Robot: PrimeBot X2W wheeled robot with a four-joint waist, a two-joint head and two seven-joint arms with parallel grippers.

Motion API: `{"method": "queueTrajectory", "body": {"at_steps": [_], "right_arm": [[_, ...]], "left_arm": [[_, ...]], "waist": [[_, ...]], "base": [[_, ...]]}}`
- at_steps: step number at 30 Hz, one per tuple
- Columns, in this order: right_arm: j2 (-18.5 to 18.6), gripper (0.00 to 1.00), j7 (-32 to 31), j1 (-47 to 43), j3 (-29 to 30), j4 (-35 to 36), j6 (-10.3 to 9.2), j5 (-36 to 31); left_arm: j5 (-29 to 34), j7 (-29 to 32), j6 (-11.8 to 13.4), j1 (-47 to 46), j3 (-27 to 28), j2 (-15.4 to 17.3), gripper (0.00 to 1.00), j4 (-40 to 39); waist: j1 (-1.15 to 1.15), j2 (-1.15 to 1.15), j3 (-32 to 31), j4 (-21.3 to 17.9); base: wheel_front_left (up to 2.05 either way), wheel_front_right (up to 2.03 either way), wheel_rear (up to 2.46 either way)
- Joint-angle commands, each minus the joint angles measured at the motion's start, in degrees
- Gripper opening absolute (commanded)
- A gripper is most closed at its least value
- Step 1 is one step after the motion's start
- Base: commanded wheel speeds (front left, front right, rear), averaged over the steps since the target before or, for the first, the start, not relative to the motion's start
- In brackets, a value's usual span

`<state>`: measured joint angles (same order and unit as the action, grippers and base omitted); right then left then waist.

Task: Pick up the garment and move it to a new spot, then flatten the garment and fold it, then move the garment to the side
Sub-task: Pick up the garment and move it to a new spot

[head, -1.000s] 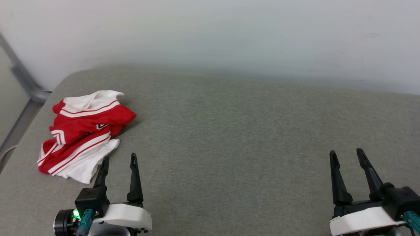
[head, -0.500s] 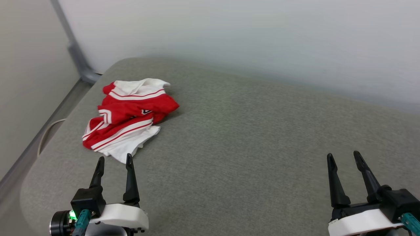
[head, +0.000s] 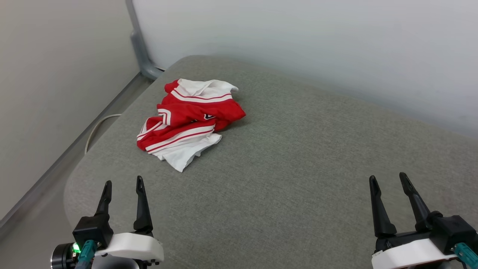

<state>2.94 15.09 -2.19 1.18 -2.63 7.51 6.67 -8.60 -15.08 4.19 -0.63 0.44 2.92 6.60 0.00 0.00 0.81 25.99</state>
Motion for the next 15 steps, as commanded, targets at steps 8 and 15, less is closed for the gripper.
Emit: {"method": "queueTrajectory", "body": {"at_steps": [8,15], "right_arm": [[-0.1,1.0,0.1,0.4,-0.2,0.0,-0.04,-0.2],[-0.1,1.0,0.1,1.4,-0.6,0.4,-0.04,-1.2]], "left_arm": [[-0.8,-0.1,-0.5,-0.2,0.8,-0.1,1.0,0.4],[-1.3,-0.1,-1.7,-2.7,1.7,-0.1,1.0,0.7]], "waist": [[0.0,0.0,0.4,2.4],[0.0,0.0,1.8,1.3]], "base": [[0.0,0.0,0.0],[0.0,0.0,0.0]]}}
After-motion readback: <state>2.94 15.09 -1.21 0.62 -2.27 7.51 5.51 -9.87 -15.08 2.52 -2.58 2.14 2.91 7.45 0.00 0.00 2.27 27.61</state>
